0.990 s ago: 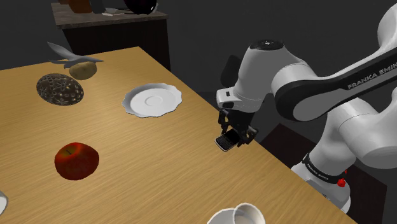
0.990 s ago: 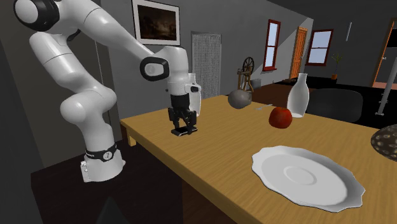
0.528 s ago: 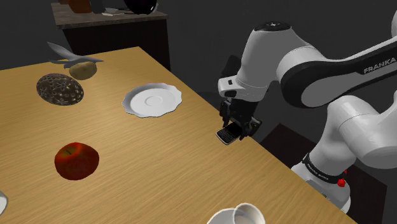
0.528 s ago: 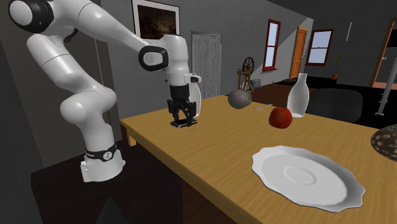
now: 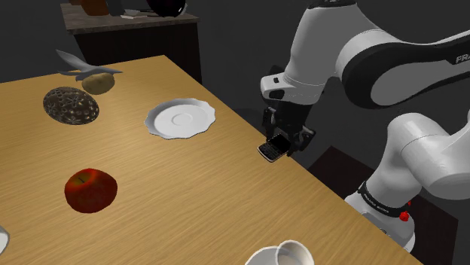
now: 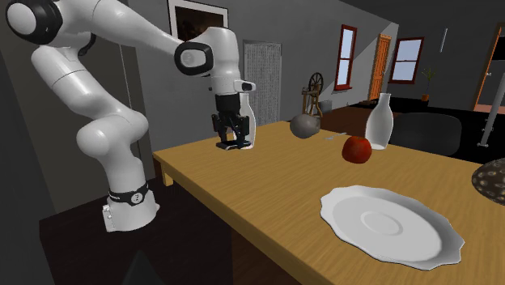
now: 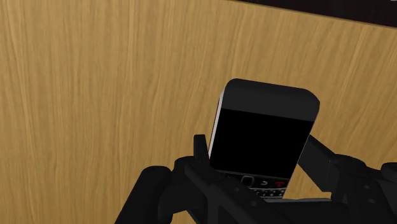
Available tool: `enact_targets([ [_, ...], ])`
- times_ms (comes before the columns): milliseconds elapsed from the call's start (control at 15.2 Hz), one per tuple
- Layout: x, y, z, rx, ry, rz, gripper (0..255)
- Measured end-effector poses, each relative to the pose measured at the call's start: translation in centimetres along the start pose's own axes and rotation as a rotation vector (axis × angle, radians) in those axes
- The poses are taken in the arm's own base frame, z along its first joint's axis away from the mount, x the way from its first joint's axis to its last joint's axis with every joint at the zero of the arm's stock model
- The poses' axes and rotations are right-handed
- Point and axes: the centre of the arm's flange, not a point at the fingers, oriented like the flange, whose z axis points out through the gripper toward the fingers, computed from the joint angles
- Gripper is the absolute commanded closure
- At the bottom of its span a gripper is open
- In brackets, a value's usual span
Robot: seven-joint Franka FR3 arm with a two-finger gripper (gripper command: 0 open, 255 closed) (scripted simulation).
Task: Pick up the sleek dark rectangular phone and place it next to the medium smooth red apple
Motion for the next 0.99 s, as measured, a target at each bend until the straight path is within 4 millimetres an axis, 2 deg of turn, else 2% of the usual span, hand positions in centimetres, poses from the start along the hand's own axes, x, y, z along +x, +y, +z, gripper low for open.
enact_targets([
  [660,0.2,0.3,-5.2,0.0,0.0,0.0,255],
  [792,1.7,1.0,-5.4,0.0,0.0,0.0,255],
  [990,5.1,2.7,-5.5,0.0,0.0,0.0,255],
])
